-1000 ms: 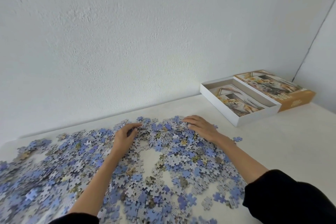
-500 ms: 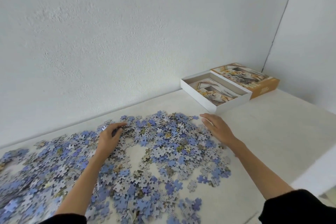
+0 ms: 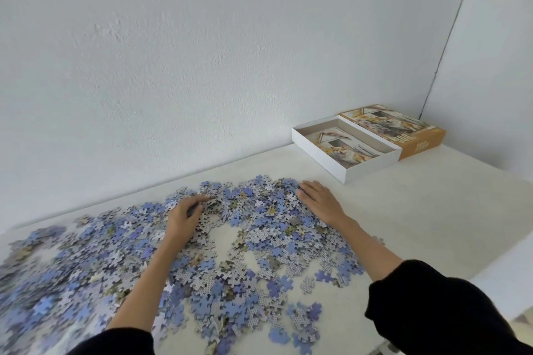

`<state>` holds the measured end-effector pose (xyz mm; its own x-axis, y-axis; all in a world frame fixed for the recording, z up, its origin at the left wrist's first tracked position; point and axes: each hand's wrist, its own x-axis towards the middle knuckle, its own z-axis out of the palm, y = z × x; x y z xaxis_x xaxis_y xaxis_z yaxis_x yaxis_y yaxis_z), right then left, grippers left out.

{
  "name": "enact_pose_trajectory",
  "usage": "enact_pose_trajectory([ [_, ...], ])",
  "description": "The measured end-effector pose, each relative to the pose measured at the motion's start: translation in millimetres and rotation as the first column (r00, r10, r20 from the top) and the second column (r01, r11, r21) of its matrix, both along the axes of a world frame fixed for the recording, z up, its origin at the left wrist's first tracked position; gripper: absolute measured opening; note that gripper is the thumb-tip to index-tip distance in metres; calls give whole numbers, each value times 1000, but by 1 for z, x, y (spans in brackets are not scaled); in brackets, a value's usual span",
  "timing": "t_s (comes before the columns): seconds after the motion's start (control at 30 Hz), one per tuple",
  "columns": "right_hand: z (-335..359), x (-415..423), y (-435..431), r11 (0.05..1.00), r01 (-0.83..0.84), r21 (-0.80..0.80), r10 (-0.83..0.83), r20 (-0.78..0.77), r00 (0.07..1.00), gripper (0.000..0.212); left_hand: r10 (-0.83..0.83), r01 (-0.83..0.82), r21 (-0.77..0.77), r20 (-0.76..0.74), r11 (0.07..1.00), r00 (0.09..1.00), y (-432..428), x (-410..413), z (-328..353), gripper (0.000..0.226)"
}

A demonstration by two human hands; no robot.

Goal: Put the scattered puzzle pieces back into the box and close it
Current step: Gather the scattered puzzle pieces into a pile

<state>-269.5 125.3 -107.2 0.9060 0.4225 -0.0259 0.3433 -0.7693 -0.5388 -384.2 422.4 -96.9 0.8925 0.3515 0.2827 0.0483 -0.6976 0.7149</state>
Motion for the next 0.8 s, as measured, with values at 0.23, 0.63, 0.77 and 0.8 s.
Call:
enact_pose_trajectory([
  [0.23,18,-21,-24,934,63,353,-59,-23,998,46,-3,3,45,4,999,1000,-1,-1,-2,25],
  [0.63,-6,-76,-82,930,254,264,-251,-45,967,55,3,-3,61,6,998,1000,4,3,-8,24],
  [0.77,-10,-90,-60,952,263,154,-266,-3,964,65,5,-6,62,17,998,1000,2,3,-7,24],
  [0.8,-11,-89,-53,950,274,152,-278,4,960,68,2,-3,64,23,998,1000,1,2,-7,24],
])
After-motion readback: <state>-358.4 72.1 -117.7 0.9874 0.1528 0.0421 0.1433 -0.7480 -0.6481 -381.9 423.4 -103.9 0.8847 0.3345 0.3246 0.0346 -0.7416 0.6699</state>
